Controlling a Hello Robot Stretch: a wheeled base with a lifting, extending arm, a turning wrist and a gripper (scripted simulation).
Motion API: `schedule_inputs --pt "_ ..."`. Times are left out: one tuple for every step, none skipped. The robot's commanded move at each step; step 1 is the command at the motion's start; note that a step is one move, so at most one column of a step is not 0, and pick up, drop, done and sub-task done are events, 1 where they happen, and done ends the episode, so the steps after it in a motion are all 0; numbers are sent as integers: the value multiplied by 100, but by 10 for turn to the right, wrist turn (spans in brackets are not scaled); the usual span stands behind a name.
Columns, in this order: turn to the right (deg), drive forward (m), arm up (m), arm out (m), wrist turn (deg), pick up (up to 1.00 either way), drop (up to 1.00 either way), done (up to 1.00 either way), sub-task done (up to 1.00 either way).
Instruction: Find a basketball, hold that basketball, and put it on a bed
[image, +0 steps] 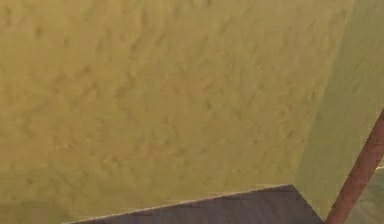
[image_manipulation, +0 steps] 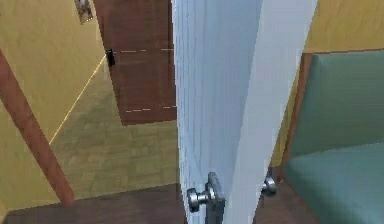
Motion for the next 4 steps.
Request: schedule_inputs --pt "0 15 0 0 0 0 0 0 0" --pt "450 0 0 0 0 0 0 0 0" --pt "210 0 0 0 0 0 0 0 0" --pt "0 100 0 0 0 0 0 0 0"
